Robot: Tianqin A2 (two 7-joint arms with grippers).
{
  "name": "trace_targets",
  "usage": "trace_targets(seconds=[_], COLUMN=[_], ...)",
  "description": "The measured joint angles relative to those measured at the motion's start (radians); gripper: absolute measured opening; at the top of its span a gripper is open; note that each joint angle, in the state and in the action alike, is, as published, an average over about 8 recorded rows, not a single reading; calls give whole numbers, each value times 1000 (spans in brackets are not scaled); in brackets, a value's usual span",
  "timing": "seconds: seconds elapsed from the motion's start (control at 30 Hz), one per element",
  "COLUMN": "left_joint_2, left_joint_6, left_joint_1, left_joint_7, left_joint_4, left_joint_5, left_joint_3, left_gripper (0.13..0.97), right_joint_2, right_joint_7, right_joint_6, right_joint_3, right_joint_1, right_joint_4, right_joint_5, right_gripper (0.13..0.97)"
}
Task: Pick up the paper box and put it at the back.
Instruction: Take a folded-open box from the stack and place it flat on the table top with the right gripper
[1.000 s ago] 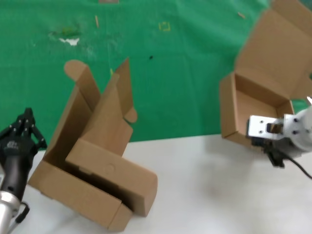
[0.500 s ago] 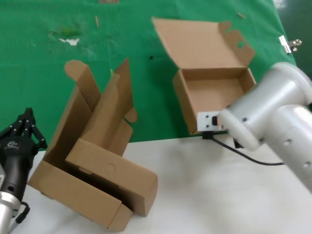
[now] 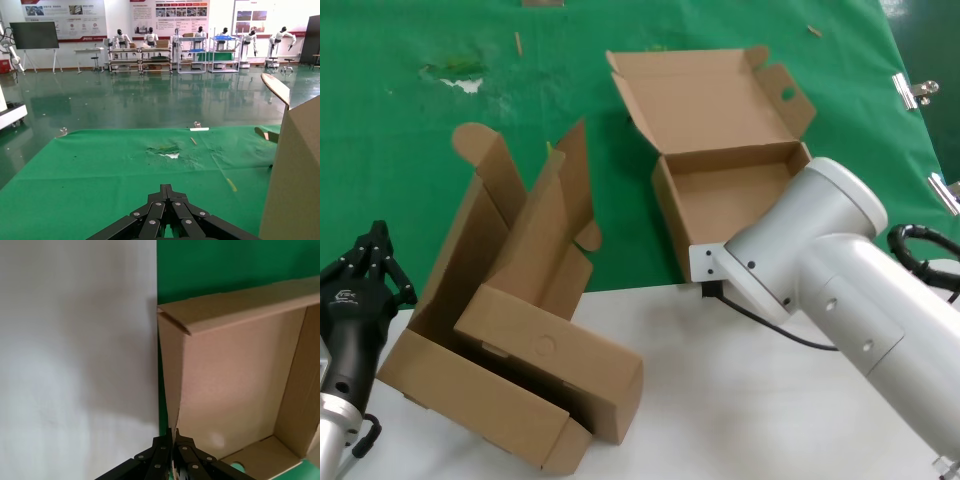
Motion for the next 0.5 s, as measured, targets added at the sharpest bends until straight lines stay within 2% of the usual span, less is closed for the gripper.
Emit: trace_targets(seconds=[0.5], left_joint_2=[0], left_joint_6=[0], left_joint_1=[0], left_joint_7=[0], left_joint_4=[0], left_joint_5=[0], left_joint_3=[0], left_gripper=[140], right_joint_2=[-92], right_joint_7=[81], right_joint_6=[68], right_joint_3=[76], right_joint_1=[-20], right_joint_4=[-57], right_joint_5=[-43], right_gripper=[137])
